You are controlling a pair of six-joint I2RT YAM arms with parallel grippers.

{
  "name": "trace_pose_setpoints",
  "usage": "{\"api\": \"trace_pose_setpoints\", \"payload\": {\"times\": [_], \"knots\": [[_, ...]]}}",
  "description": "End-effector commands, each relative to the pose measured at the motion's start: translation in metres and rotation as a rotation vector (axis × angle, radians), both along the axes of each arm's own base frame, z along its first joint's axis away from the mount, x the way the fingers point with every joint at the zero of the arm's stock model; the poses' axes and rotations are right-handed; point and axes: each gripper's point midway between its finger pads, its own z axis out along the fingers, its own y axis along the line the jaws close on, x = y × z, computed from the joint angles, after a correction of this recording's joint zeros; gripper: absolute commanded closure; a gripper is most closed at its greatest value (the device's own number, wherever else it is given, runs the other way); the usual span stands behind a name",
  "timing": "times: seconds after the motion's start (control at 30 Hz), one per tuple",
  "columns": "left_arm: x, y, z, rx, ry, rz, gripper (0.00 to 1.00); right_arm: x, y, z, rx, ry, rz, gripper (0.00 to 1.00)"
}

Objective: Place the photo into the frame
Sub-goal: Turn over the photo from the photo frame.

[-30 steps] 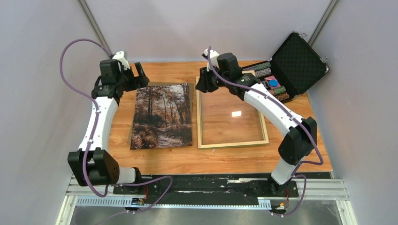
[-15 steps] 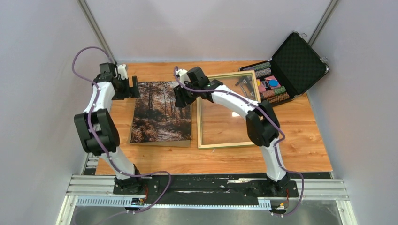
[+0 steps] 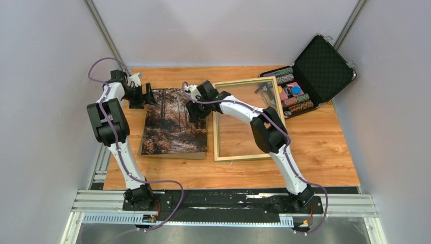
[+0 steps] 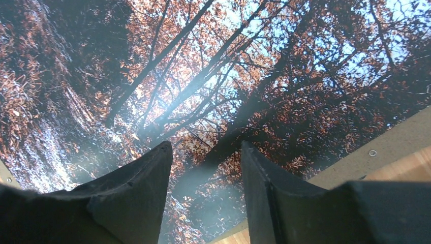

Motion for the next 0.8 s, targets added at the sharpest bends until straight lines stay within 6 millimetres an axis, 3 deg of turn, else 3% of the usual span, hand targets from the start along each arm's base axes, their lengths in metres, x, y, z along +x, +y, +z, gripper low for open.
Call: {"api": "trace_pose_setpoints", "payload": {"times": [0.0, 0.23, 0.77], "knots": [[0.014, -0.012, 0.016, -0.093, -0.076, -0.074, 0.01, 0.004, 0.017, 0.010, 0.052, -0.027, 0.041, 0.49], [0.010, -0.019, 0.003, -0.172, -0.049, -0.083, 0.07, -0.005, 0.031, 0.002, 0.080, 0.015, 0.083, 0.49], [0.004, -0.013, 0.014, -0.244, -0.089, -0.099, 0.20, -0.016, 0.057, -0.015, 0.126, 0.106, 0.139, 0.50]]}}
